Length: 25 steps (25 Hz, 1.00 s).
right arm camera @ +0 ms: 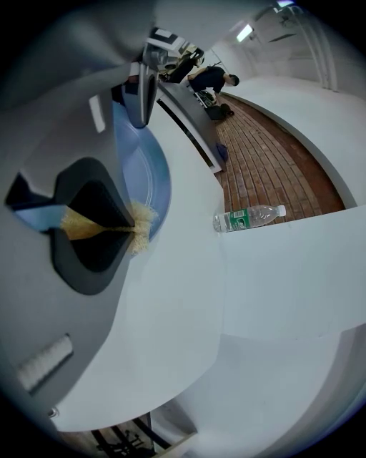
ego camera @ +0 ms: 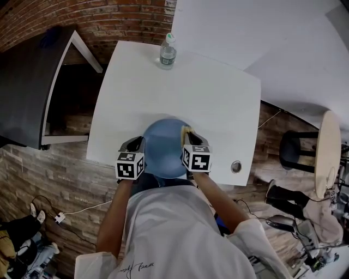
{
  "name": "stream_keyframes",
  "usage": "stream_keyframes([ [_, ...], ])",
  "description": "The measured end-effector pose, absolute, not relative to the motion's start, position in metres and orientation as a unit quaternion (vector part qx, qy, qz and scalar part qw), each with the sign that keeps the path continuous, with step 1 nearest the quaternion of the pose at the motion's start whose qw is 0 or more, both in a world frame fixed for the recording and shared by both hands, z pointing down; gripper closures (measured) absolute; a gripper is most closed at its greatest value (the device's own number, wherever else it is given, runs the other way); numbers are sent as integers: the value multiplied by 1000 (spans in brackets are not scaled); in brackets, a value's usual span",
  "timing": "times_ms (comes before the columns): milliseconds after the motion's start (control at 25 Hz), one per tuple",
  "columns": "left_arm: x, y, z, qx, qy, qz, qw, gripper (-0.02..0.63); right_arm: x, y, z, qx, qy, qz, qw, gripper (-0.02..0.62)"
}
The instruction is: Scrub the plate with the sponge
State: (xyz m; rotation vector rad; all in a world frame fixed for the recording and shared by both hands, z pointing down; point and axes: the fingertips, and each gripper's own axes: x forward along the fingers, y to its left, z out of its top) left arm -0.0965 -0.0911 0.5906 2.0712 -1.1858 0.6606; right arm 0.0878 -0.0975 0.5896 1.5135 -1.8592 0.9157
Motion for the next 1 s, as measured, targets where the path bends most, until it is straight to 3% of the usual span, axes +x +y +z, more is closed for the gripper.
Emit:
stream_keyframes([
  [1000,-97,-88,591,786,-453,264,328,581,57,-113,604,536,-701,359,305,581],
])
